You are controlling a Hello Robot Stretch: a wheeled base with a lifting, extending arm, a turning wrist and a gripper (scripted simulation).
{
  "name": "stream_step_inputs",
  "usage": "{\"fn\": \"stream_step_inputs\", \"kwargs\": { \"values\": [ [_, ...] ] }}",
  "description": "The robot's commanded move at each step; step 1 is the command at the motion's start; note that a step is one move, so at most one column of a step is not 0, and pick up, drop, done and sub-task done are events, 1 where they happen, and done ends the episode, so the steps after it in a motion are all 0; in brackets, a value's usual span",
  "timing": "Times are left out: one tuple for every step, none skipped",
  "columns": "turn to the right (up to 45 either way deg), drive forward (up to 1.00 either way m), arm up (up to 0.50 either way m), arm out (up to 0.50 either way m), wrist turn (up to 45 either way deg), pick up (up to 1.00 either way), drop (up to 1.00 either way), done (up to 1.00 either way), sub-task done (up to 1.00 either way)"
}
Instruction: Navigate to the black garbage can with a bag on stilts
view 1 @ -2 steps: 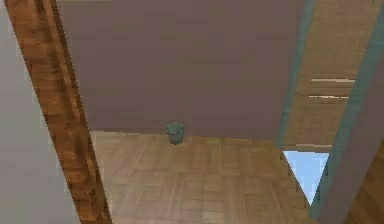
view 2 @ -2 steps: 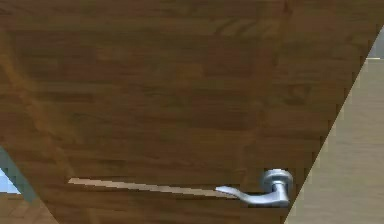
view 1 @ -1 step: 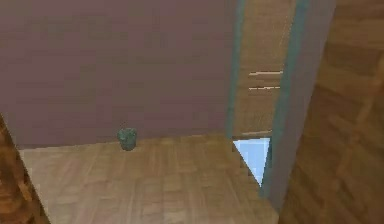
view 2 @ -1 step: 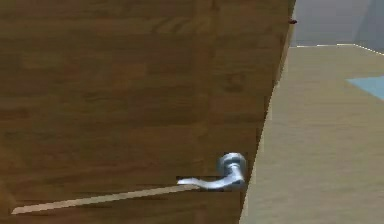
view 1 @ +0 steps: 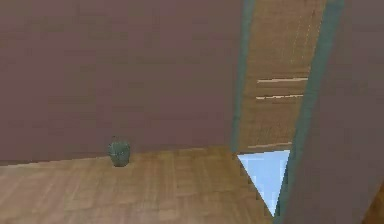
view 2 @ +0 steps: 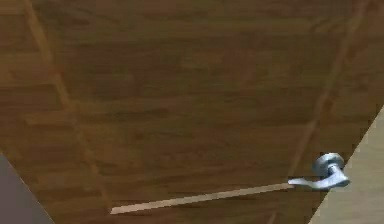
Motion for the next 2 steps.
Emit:
{"fn": "stream_step_inputs", "kwargs": {
  "values": [
    [-45.0,0.0,0.0,0.0,0.0,0.0,0.0,0.0,0.0],
    [-24.0,0.0,0.0,0.0,0.0,0.0,0.0,0.0,0.0]
  ]
}}
